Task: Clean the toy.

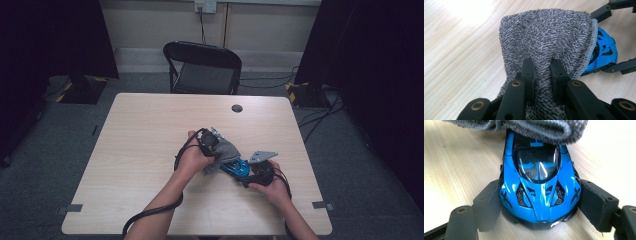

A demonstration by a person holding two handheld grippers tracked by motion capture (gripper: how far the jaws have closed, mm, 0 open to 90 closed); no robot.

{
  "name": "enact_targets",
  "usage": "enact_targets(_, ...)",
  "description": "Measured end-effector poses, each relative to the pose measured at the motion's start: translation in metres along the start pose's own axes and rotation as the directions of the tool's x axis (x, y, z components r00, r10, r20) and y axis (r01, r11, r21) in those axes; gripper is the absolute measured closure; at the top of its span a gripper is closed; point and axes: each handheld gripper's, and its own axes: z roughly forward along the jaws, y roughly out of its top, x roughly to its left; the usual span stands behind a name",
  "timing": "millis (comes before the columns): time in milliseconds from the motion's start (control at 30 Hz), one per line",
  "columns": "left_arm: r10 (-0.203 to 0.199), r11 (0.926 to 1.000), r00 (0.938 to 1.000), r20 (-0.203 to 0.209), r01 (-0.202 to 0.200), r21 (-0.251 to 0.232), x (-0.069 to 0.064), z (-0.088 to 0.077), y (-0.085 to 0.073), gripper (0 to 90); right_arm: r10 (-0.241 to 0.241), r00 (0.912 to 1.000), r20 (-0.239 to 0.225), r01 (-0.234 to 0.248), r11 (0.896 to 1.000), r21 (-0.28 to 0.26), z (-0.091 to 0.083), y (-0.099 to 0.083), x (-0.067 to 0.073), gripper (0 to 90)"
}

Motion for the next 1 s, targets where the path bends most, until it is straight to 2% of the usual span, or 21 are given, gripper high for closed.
enact_targets(233,-0.023,0.9997,0.9995,-0.023,0.023,-0.001,0.008,-0.003,-0.003,76.7,0.000,1.0000,0.000,0.000,1.000,0.000,0.000,0.000,0.000,24.1)
enact_targets(300,-0.036,0.9993,0.9993,-0.012,0.036,-0.005,0.010,-0.003,-0.005,76.7,0.000,1.0000,0.000,0.000,1.000,0.000,0.000,0.000,0.000,24.1)
enact_targets(467,-0.060,0.9982,0.9982,-0.008,0.060,-0.011,0.013,-0.003,-0.007,76.6,-0.001,1.0000,0.000,0.001,1.000,0.000,0.000,0.000,0.000,24.1)
enact_targets(633,-0.066,0.9978,0.9977,-0.015,0.066,-0.010,0.017,-0.005,-0.008,76.6,-0.001,1.0000,0.000,0.001,1.000,0.000,0.000,0.000,0.000,24.1)
enact_targets(733,-0.087,0.9961,0.9962,-0.009,0.087,-0.013,0.021,-0.005,-0.010,76.6,0.000,1.0000,0.000,0.000,1.000,0.000,0.000,0.000,0.000,24.1)
enact_targets(1000,-0.107,0.9943,0.9933,-0.043,0.107,-0.007,0.029,-0.006,-0.014,76.6,0.000,1.0000,0.001,0.000,1.000,0.000,0.000,0.000,0.000,24.1)
